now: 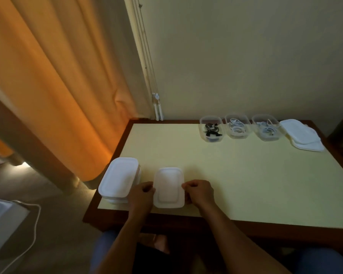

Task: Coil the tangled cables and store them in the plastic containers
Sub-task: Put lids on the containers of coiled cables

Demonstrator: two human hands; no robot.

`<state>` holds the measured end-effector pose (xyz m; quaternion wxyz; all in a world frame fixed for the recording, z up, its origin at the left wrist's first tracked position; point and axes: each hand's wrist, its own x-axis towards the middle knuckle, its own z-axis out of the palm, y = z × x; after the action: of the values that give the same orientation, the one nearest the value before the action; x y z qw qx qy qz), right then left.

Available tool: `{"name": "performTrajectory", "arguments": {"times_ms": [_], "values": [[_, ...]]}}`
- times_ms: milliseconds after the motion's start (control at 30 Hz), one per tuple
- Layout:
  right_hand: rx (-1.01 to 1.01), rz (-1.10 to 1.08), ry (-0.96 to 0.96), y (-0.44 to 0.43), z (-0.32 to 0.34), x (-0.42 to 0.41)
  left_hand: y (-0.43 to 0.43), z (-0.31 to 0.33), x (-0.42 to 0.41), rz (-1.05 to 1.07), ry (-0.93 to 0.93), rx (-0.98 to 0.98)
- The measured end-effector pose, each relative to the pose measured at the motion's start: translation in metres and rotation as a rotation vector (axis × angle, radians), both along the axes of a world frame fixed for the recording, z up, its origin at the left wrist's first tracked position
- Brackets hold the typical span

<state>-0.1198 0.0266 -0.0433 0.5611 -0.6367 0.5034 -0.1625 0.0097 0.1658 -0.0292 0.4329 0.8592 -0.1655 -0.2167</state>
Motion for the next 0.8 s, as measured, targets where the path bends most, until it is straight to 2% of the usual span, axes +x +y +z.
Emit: {"name": "performTrajectory", "arguments": {"times_ms": [267, 367, 433, 600, 800], "values": [[-0.012, 0.066, -0.011, -0.012, 0.0, -0.008, -0.015, -0.001, -0.008, -0.036, -0.156, 0.039], [-0.066, 0.064, -0.04, -0.031, 0.003, -0.021, -0.028, 0.003, -0.017, -0.052, -0.302, -0.009], [-0.148, 0.082, -0.042, -0.051, 0.007, -0.03, -0.044, 0.012, -0.023, -0.086, -0.334, -0.071], [-0.476, 0.113, 0.029, -0.106, 0.02, -0.043, -0.101, 0.027, -0.022, -0.235, -0.345, -0.114], [-0.5, 0.044, 0.075, -0.175, 0.034, -0.04, -0.182, 0.032, -0.005, -0.28, -0.165, -0.11]]}}
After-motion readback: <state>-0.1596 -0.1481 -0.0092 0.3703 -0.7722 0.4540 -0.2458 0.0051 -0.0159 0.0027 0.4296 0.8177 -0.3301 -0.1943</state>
